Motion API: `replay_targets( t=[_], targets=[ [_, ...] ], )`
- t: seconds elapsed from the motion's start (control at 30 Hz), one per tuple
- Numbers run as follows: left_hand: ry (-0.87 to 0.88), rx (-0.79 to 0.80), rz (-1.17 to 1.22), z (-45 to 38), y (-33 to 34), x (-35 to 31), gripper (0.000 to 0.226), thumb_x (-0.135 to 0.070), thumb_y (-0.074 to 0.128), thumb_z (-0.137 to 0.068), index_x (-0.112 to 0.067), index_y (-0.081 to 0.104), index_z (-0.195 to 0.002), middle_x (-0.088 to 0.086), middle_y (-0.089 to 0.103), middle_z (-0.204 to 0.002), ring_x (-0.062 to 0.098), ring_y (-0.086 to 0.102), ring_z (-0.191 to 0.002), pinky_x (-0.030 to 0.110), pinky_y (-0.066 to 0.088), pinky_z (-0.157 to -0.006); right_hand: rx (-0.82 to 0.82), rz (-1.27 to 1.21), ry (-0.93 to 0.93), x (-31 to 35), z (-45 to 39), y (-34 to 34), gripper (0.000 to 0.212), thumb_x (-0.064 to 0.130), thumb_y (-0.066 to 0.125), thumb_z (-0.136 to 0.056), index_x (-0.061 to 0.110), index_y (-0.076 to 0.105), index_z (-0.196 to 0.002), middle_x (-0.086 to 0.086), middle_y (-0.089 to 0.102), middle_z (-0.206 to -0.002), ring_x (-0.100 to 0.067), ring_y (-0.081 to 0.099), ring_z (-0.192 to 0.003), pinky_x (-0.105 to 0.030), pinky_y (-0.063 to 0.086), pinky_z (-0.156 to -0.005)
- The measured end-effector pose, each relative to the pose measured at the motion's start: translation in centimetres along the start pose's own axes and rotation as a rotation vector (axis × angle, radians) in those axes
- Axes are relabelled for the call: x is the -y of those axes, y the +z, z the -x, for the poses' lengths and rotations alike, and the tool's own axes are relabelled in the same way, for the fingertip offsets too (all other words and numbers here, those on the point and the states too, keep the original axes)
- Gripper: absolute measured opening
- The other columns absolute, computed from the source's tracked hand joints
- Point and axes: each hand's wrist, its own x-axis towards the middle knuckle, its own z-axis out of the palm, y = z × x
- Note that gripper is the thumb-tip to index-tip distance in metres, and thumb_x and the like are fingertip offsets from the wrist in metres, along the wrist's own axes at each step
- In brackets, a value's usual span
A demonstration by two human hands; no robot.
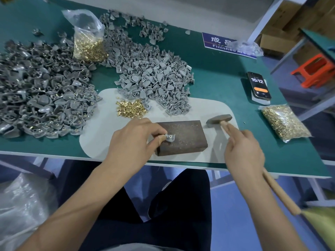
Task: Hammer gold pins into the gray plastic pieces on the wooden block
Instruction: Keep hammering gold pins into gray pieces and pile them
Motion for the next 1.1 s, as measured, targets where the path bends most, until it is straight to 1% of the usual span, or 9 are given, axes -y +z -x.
replay_targets(
  t=[0.1, 0.2, 0.27, 0.4, 0.63, 0.77, 0.93, 1.03, 1.1],
  targets=[
    [-0.092, 0.027, 0.061, 0.2, 0.4, 0.2, 0.008, -0.049, 0.066, -0.090, -0.049, 0.066, -0.098, -0.029, 0.062, -0.088, -0.006, 0.055, -0.081, 0.021, 0.037, -0.061, -0.151, 0.071, -0.043, 1.2, 1.3, 1.2, 0.039, 0.017, 0.057, -0.098, 0.027, 0.064, -0.135, -0.013, 0.060, -0.127, -0.039, 0.045, -0.110, -0.048, 0.036, -0.087],
    [-0.119, 0.043, 0.075, 0.1, 0.5, 0.0, 0.007, -0.047, 0.065, -0.090, -0.049, 0.064, -0.096, -0.044, 0.057, -0.088, -0.013, 0.054, -0.082, 0.020, 0.034, -0.057, -0.178, -0.265, -0.167, 3.0, 2.2, 1.3, 0.031, 0.030, 0.048, -0.104, 0.023, 0.066, -0.128, -0.006, 0.059, -0.119, -0.029, 0.053, -0.110, -0.045, 0.047, -0.089],
    [-0.114, 0.045, 0.069, -0.1, 0.5, 0.0, 0.006, -0.047, 0.065, -0.090, -0.048, 0.064, -0.096, -0.035, 0.061, -0.082, -0.011, 0.055, -0.080, 0.019, 0.034, -0.056, -0.034, -0.542, -0.186, 4.4, 2.6, 1.3, 0.028, 0.033, 0.050, -0.105, 0.025, 0.065, -0.127, 0.001, 0.056, -0.119, -0.009, 0.056, -0.108, -0.031, 0.049, -0.091],
    [-0.087, 0.050, 0.066, -0.4, 0.4, 0.3, 0.005, -0.047, 0.064, -0.091, -0.047, 0.063, -0.096, -0.024, 0.061, -0.082, -0.009, 0.052, -0.081, 0.020, 0.032, -0.057, 0.014, -0.612, -0.138, 6.4, 3.5, 1.3, 0.023, 0.026, 0.066, -0.098, 0.024, 0.068, -0.121, 0.000, 0.051, -0.114, 0.014, 0.048, -0.100, -0.003, 0.036, -0.086],
    [-0.091, -0.016, 0.025, -1.1, 0.5, 1.1, 0.005, -0.046, 0.063, -0.091, -0.047, 0.061, -0.095, -0.022, 0.058, -0.088, -0.006, 0.049, -0.080, 0.019, 0.031, -0.058, 0.063, -0.598, -0.052, 7.8, 3.2, 1.4, 0.021, 0.034, 0.065, -0.098, 0.027, 0.062, -0.118, -0.002, 0.054, -0.108, 0.016, 0.046, -0.097, -0.002, 0.034, -0.080],
    [-0.130, -0.086, -0.007, -1.4, 0.4, 1.6, 0.005, -0.041, 0.062, -0.091, -0.044, 0.060, -0.095, -0.025, 0.057, -0.089, -0.017, 0.048, -0.079, 0.016, 0.028, -0.057, 0.069, -0.607, -0.019, 8.8, 3.0, 1.7, 0.022, 0.037, 0.061, -0.100, 0.028, 0.059, -0.120, -0.002, 0.050, -0.114, 0.019, 0.046, -0.092, -0.015, 0.031, -0.071],
    [-0.262, -0.190, -0.069, -0.5, -1.2, 4.4, 0.004, -0.042, 0.062, -0.088, -0.042, 0.061, -0.091, -0.025, 0.060, -0.085, -0.009, 0.052, -0.072, 0.018, 0.032, -0.056, 0.006, -0.417, 0.002, 8.8, 3.1, 1.7, 0.024, 0.044, 0.059, -0.099, 0.033, 0.058, -0.120, -0.002, 0.051, -0.118, -0.014, 0.054, -0.091, -0.035, 0.039, -0.074],
    [-0.355, -0.284, -0.140, -0.1, -2.9, 6.7, 0.005, -0.041, 0.065, -0.087, -0.037, 0.062, -0.090, -0.019, 0.062, -0.086, 0.008, 0.059, -0.073, 0.027, 0.040, -0.062, -0.288, -0.180, -0.211, 10.4, 3.9, 1.3, 0.023, 0.031, 0.065, -0.094, 0.024, 0.067, -0.116, -0.007, 0.056, -0.118, -0.032, 0.049, -0.102, -0.043, 0.039, -0.084],
    [-0.420, -0.306, -0.194, 0.1, -4.1, 8.1, 0.007, -0.040, 0.065, -0.088, -0.034, 0.064, -0.092, -0.016, 0.064, -0.087, 0.017, 0.063, -0.080, 0.031, 0.046, -0.066, -0.316, -0.247, -0.318, 12.3, 4.3, 1.1, 0.017, 0.028, 0.066, -0.092, 0.024, 0.072, -0.108, -0.002, 0.063, -0.108, -0.032, 0.051, -0.099, -0.042, 0.035, -0.084]
  ],
)
